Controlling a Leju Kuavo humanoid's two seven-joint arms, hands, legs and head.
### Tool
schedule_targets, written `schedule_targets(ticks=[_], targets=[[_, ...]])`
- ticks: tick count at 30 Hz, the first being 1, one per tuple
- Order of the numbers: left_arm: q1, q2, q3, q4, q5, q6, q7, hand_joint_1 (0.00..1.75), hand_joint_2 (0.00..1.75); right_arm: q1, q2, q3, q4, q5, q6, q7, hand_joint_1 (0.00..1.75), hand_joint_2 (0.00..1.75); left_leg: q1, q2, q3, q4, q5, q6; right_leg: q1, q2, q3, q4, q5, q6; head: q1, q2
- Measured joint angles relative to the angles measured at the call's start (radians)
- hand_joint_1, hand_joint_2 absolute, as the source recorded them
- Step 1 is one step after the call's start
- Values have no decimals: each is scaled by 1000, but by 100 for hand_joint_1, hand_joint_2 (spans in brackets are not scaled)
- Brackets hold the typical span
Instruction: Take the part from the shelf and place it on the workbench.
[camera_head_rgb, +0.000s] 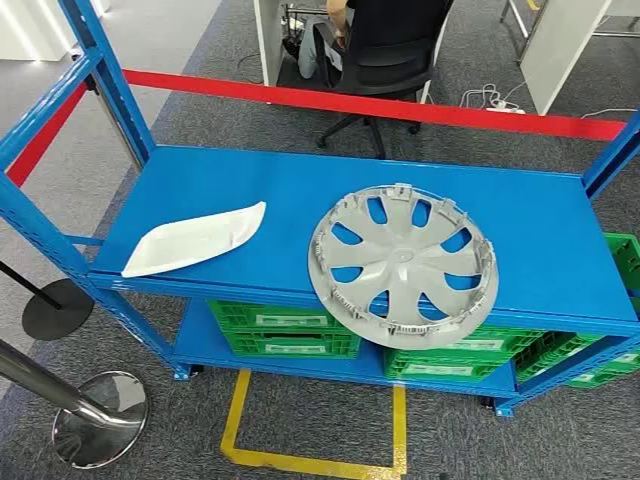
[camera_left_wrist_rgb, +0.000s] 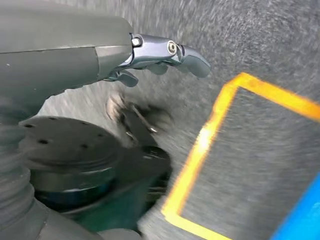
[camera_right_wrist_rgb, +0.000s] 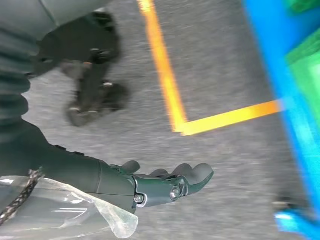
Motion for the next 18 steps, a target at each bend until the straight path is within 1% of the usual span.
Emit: schedule_targets(ticks=[2, 3, 4, 5, 7, 9, 11, 14, 16, 18], targets=[[-1, 20, 27, 0, 13, -24, -3, 0, 175, 7, -2, -20, -34, 23, 10, -21, 0, 175, 0, 0, 1, 0, 0, 0, 0, 0, 0, 0, 0, 0, 0, 0], [-1, 36, 51, 0, 21, -43, -7, 0, 175, 14, -2, -43, -70, 56, 22, -38, 0, 175, 0, 0, 1, 0, 0, 0, 0, 0, 1, 0, 0, 0, -1, 0], [-1, 51, 71, 0, 18, -55, -13, 0, 175, 30, 4, -76, -130, 117, 35, -46, 0, 175, 0, -1, 1, 0, 0, 0, 0, -1, 1, 1, 0, 0, -1, 0], [-1, 60, 84, 0, 7, -61, -18, 0, 175, 52, 15, -116, -213, 198, 52, -48, 0, 175, 0, -1, 1, 0, 0, 0, 0, -2, 2, 1, 0, 0, -1, 0], [1, 67, 102, 0, -25, -65, -26, 0, 175, 98, 58, -213, -435, 380, 94, -36, 0, 175, 0, -1, 1, -1, 1, -1, 0, -2, 1, 2, 0, 0, 0, 0], [0, 67, 111, 0, -47, -61, -27, 0, 175, 123, 107, -301, -635, 484, 125, -13, 0, 175, 0, -1, 3, -1, 0, -1, 0, -1, -4, 2, -1, -1, 0, 0], [-2, 65, 118, 0, -56, -58, -27, 0, 175, 135, 147, -366, -771, 516, 143, -7, 0, 175, 0, -2, 5, -1, -1, 0, -1, -3, -8, 1, -3, -1, 0, 0], [-3, 64, 127, 0, -68, -56, -27, 0, 175, 157, 188, -437, -903, 540, 152, -32, 0, 175, -1, -2, 5, -1, -1, 0, -1, -3, -7, 1, -3, -1, 0, 0], [-4, 65, 132, 0, -85, -53, -23, 0, 175, 182, 204, -457, -988, 546, 130, -46, 0, 175, -2, -2, 5, 0, -1, 0, -2, -3, -3, 1, -3, -1, 0, 0], [-5, 64, 135, 0, -107, -46, -13, 0, 175, 212, 218, -451, -1088, 545, 86, -50, 0, 175, -2, -2, 4, 0, -1, 0, -2, -3, 2, 2, -3, 0, 0, 0]])
